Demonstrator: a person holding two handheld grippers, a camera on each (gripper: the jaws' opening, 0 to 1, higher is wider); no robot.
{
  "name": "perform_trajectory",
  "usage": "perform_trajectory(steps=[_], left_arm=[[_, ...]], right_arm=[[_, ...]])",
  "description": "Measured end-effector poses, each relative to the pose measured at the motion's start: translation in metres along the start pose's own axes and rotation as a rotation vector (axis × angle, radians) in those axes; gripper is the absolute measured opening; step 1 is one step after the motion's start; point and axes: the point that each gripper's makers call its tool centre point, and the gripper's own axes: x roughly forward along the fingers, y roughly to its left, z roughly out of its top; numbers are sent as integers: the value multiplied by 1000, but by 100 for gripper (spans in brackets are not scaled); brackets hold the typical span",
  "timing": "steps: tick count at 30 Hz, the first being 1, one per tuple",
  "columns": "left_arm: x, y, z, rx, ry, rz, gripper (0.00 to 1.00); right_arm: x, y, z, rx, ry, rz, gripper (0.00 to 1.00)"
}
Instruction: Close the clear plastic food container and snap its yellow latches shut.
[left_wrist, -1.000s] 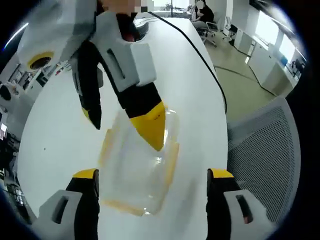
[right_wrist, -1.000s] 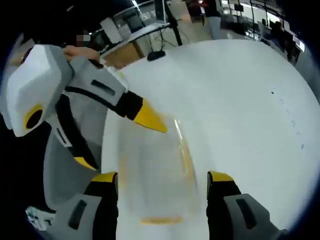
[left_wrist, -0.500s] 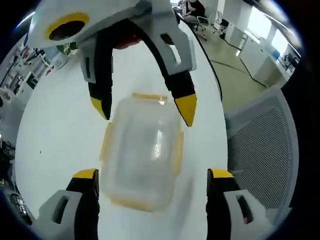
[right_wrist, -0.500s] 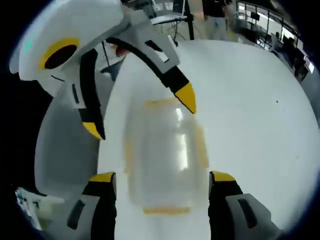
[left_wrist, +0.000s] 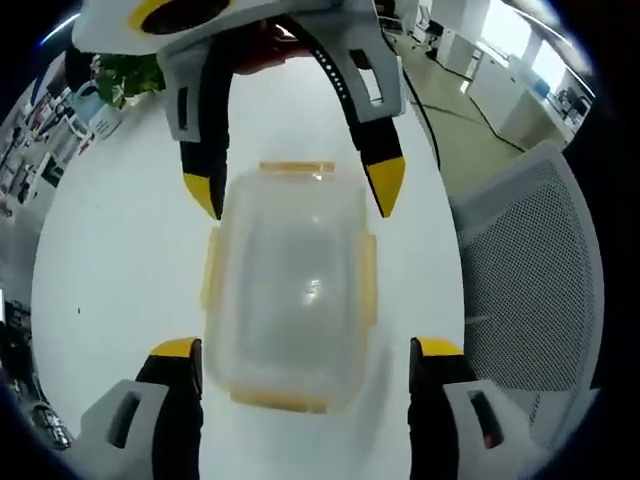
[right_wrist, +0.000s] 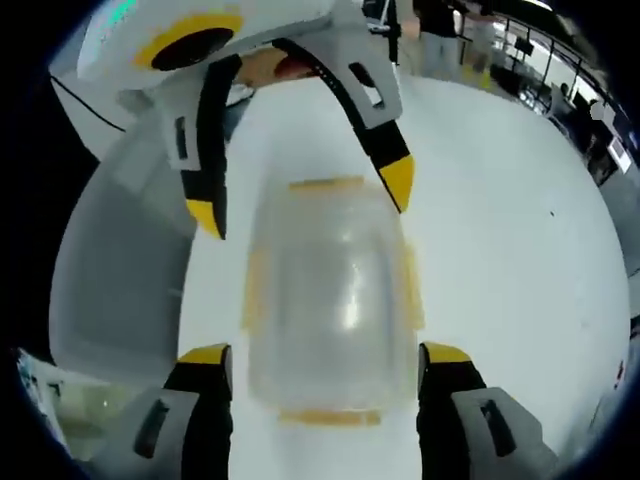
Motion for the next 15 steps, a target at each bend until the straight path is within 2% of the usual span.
perform_trajectory(steps=[5,11,15], left_arm=[[9,3,-7,28,28,1,86],[13,3,-4,54,38,6,86],[17,3,-6,71,53,19,87]], right_arm=[[3,-2,-2,-12,21,-22,76],[9,-6,-8,-28,49,-39,75],[12,-7,-9,-25,39,-48,78]])
